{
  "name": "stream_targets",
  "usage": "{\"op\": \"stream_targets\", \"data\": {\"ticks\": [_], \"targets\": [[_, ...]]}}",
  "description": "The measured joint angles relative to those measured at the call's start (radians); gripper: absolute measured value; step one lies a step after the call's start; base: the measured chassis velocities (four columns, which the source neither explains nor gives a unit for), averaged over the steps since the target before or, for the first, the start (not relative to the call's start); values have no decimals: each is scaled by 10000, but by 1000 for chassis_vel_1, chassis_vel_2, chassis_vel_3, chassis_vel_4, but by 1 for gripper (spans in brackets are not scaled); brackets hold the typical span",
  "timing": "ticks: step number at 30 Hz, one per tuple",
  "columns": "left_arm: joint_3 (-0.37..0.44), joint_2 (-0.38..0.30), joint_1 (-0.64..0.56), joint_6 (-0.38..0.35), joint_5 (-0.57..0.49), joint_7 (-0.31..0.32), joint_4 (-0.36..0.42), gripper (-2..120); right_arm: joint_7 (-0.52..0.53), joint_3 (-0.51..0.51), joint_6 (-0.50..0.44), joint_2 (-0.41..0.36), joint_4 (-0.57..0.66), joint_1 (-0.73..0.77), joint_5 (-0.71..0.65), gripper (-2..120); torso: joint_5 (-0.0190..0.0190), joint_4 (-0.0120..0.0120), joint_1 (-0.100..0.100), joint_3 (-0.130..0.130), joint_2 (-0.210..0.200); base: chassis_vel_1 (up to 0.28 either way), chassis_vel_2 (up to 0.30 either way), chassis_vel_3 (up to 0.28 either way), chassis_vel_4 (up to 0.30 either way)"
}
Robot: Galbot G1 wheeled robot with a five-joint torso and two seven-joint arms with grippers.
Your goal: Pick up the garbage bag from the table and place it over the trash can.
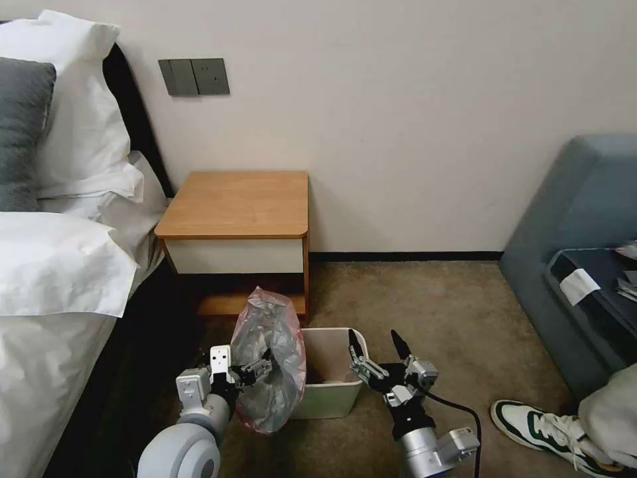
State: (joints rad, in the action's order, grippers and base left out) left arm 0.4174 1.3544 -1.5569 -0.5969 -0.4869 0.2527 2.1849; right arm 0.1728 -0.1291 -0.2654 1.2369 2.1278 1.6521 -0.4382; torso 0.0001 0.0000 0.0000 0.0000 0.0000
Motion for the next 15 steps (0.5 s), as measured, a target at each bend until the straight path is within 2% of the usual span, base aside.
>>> {"op": "stream_targets", "data": {"ticks": [8,15], "targets": [[55,423,230,-211,125,-99,-351,96,-38,0,-177,5,-8,164,95,100,0,0,0,0,0,0,0,0,0],[70,471,264,-364,255,-68,-456,95,-41,-77,-250,-10,-2,220,139,100,0,0,0,0,0,0,0,0,0]]}}
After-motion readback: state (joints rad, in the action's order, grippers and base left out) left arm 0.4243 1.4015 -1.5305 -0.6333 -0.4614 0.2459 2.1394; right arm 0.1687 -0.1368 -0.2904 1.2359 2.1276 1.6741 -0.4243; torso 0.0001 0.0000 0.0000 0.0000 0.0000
